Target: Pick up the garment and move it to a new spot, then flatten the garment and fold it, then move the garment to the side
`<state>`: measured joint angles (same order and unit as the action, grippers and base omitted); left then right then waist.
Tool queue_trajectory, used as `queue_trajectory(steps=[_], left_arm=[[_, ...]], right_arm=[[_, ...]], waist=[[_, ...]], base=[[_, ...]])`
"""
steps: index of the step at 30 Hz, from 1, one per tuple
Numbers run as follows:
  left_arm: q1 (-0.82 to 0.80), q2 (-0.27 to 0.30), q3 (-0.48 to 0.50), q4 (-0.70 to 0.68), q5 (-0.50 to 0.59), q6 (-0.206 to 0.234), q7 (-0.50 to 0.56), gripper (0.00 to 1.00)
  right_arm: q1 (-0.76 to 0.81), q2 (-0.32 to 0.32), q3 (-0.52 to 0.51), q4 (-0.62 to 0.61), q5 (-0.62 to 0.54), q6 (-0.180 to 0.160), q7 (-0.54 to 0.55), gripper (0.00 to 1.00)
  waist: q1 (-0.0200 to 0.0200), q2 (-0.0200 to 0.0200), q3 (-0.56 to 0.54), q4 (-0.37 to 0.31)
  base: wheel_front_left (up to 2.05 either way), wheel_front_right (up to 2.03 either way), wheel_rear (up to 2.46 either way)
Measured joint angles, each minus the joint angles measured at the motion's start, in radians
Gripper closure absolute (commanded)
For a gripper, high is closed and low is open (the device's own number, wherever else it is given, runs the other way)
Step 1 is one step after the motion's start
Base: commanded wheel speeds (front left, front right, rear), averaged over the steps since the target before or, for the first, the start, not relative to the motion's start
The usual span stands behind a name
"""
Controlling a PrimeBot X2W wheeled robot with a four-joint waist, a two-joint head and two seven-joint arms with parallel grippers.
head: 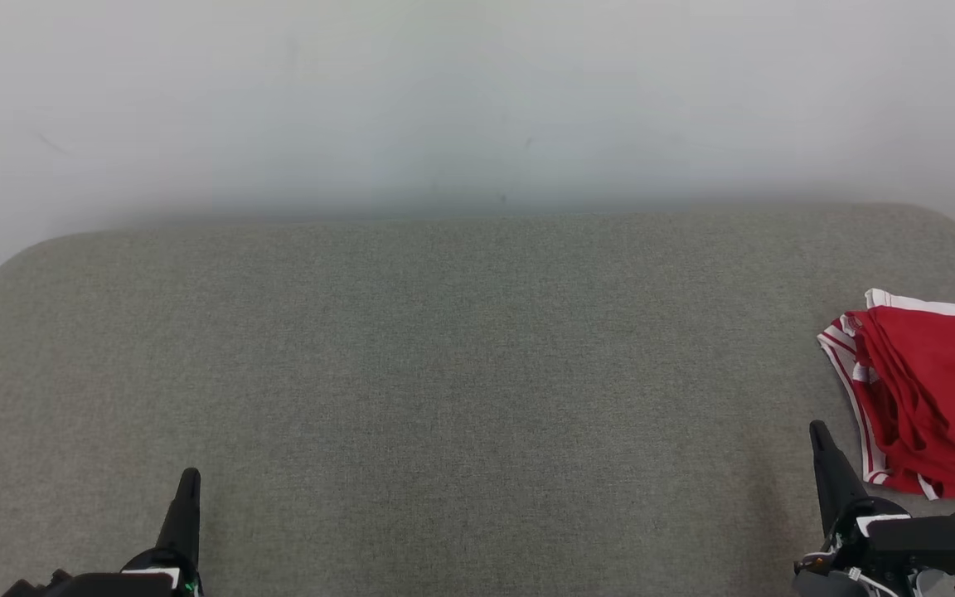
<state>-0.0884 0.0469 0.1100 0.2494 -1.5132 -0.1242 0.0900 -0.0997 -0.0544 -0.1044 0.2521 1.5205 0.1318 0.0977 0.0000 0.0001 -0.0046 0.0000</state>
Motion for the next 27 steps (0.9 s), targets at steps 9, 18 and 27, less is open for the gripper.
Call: queue_trajectory(steps=[9, 18, 27], left_arm=[[-0.014, 0.000, 0.002, -0.002, -0.056, -0.001, 0.015, 1.00], [-0.015, 0.001, 0.002, -0.002, -0.097, -0.005, 0.026, 1.00], [-0.016, 0.001, 0.003, -0.002, -0.097, -0.005, 0.026, 1.00]], right_arm=[[-0.003, 0.002, -0.006, -0.004, 0.053, 0.000, 0.009, 1.00], [-0.004, 0.003, -0.010, -0.008, 0.091, 0.000, 0.016, 1.00], [-0.005, 0.003, -0.010, -0.007, 0.091, 0.000, 0.016, 1.00]], waist=[[0.0000, 0.0000, 0.004, 0.000], [0.0000, 0.0000, 0.008, 0.000], [0.0000, 0.0000, 0.008, 0.000]], base=[[0.00, 0.00, 0.00], [0.00, 0.00, 0.00], [0.00, 0.00, 0.00]])
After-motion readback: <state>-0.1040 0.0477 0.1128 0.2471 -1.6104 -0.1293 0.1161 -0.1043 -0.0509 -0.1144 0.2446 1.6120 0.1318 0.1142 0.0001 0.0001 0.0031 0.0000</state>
